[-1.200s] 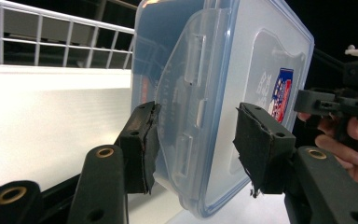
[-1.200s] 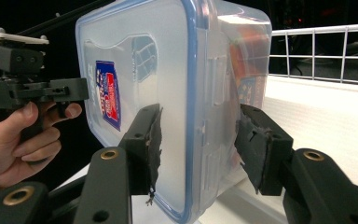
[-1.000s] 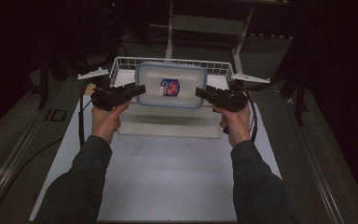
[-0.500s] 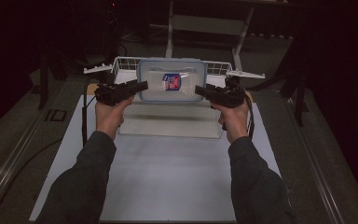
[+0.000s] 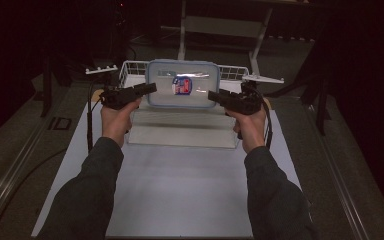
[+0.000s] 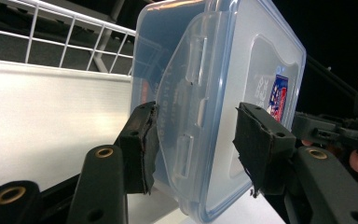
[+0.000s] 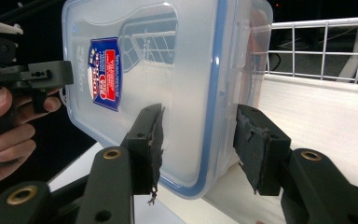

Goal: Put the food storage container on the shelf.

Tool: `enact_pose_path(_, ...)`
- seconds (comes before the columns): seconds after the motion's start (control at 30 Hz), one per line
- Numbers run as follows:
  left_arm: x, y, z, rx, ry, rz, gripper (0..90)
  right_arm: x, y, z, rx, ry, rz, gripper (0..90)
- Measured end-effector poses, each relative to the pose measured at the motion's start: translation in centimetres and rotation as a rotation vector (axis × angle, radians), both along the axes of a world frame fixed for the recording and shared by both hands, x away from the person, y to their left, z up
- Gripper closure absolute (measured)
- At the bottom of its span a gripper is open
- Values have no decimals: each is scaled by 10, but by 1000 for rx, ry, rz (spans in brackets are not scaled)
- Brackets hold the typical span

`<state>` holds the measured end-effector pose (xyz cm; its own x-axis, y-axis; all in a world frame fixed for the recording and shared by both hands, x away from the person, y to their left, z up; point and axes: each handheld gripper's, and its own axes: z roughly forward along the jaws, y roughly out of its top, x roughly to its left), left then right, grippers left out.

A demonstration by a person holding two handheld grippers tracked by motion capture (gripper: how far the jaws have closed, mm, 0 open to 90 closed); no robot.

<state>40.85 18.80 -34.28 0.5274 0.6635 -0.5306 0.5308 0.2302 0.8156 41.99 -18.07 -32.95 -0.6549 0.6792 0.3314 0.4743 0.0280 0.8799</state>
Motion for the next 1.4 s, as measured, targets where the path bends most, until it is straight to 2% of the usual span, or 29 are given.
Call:
enact_pose_path(0.17,4,1,1,-13,13,18,483,2,0,1,19,8,-3,524)
enact_pose_path(0.37,5,-1,3,6,0,40,460,4,1,4,22,1,0,508)
enact_pose_path(0.5,4,-3,3,25,-12,68,432,5,3,8,9,-9,-24,485)
enact_pose_path(0.57,4,-3,3,22,-14,58,458,6,2,9,3,-13,-33,488)
enact_pose_path(0.63,4,-7,2,51,-23,39,458,8,2,11,-8,-20,-46,480)
enact_pose_path(0.8,2,-9,2,60,-29,36,452,5,2,15,-32,-52,-57,474)
enact_pose_path(0.83,-1,-7,3,82,-35,37,452,0,3,17,-47,-71,-48,466)
enact_pose_path(0.93,-4,-5,5,95,-40,33,453,-5,4,19,-77,-95,-34,468)
enact_pose_path(0.97,-6,-4,6,108,-47,31,455,-11,6,22,-112,-119,-17,468)
enact_pose_path(1.03,-11,-3,9,140,-68,23,456,-14,7,23,-130,-130,-7,468)
enact_pose_path(1.07,-18,-2,12,176,-91,10,456,-22,9,26,-168,-153,11,467)
enact_pose_path(1.1,-18,-2,12,176,-91,10,456,-22,9,26,-168,-153,11,467)
enact_pose_path(1.13,-22,-3,14,199,-104,5,456,-31,12,29,-215,-180,31,461)
enact_pose_path(1.17,-26,-3,15,221,-116,-2,456,-31,12,29,-215,-180,31,461)
enact_pose_path(1.2,-36,-7,15,271,-127,-32,454,-41,16,31,-281,-206,60,447)
enact_pose_path(1.23,-36,-7,15,271,-127,-32,450,-46,18,32,-318,-221,77,438)
enact_pose_path(1.27,-41,-8,16,308,-140,-44,450,-46,18,32,-318,-221,77,438)
enact_pose_path(1.3,-52,-11,17,342,-168,-67,447,-55,21,32,-374,-235,107,424)
enact_pose_path(1.37,-57,-10,18,349,-179,-78,441,-64,22,30,-401,-235,125,402)
enact_pose_path(1.4,-68,-8,20,359,-208,-77,437,-68,22,29,-408,-238,127,381)
